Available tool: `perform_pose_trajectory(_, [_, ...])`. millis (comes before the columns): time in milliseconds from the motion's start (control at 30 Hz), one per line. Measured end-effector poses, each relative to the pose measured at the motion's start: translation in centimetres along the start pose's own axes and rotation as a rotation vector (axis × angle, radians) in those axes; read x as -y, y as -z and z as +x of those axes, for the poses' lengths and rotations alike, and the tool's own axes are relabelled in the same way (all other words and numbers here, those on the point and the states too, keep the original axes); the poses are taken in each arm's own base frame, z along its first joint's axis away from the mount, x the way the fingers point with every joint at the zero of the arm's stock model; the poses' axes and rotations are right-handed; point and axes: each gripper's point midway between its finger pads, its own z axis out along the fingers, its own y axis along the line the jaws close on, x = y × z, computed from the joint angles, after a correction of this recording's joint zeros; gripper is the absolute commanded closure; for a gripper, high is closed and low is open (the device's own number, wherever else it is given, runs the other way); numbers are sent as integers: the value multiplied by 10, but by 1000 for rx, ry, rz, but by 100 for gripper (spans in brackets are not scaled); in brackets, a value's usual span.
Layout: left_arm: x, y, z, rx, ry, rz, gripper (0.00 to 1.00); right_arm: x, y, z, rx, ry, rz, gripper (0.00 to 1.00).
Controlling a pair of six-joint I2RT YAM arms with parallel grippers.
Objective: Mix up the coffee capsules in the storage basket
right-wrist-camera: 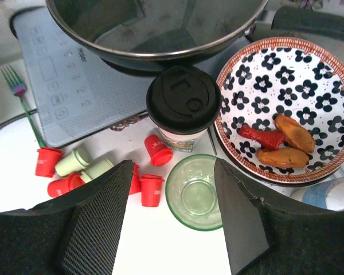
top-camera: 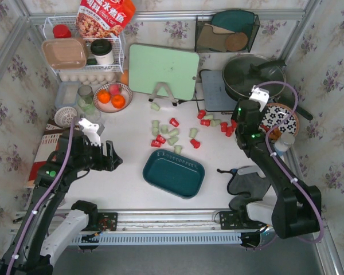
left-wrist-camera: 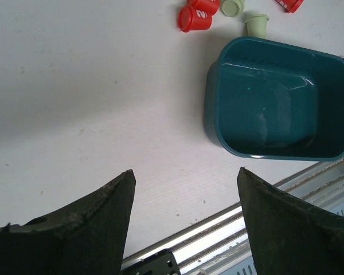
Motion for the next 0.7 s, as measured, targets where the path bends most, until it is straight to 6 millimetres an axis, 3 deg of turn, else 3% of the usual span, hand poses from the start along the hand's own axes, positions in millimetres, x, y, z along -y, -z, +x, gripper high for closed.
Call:
perform_pose_trajectory(167, [-2,-2,0,-9,7,-6,25,-5,20,-23,56,-38,-37,32])
perform_pose_trajectory(400, [-6,-5,1,-24,21,-19,25,-21,48,-39,114,-47,-94,30])
perform_pose_trajectory(600, [-12,-9,0,-38,31,-46,25,-39,66,-18,144,-3,-193,27])
perform_pose_trajectory(700, [-15,-11,0,-48,35,-59,25,-48,67,13,140,37,-266,27])
